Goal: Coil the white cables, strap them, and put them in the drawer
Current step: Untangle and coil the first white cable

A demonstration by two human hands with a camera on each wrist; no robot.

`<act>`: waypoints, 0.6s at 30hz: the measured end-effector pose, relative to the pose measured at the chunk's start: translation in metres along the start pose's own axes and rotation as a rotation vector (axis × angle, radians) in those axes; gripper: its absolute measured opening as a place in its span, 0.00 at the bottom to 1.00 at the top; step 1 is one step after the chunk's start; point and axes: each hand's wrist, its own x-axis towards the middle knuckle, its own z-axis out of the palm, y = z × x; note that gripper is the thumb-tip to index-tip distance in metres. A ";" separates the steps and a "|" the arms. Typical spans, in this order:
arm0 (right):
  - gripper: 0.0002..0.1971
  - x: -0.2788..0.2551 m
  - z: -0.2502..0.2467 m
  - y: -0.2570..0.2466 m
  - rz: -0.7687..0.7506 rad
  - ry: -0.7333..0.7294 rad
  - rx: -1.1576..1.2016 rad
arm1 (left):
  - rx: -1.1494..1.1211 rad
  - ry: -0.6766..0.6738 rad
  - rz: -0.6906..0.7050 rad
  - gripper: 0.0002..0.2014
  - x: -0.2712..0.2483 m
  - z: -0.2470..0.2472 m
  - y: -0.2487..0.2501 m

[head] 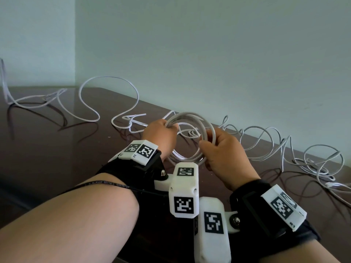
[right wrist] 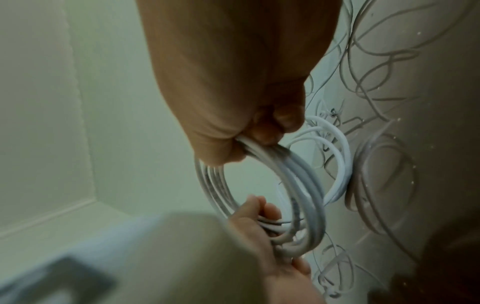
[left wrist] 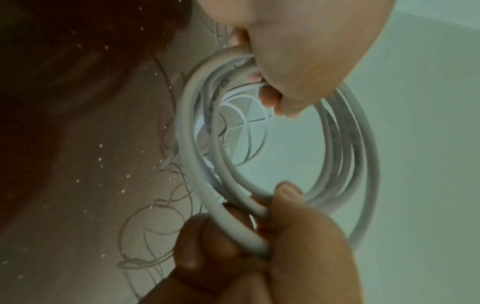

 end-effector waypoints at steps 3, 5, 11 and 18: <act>0.06 0.004 -0.002 0.005 0.023 0.099 0.095 | -0.297 -0.066 -0.062 0.13 -0.004 0.003 0.002; 0.07 0.005 -0.002 0.005 0.083 0.151 0.241 | -0.544 -0.185 -0.136 0.13 -0.006 0.005 0.005; 0.06 0.003 0.001 0.001 0.087 0.134 0.239 | -0.860 -0.170 -0.190 0.13 -0.007 0.007 0.011; 0.12 0.005 -0.002 0.000 0.307 0.054 0.212 | -0.940 -0.279 -0.157 0.06 -0.006 0.005 0.010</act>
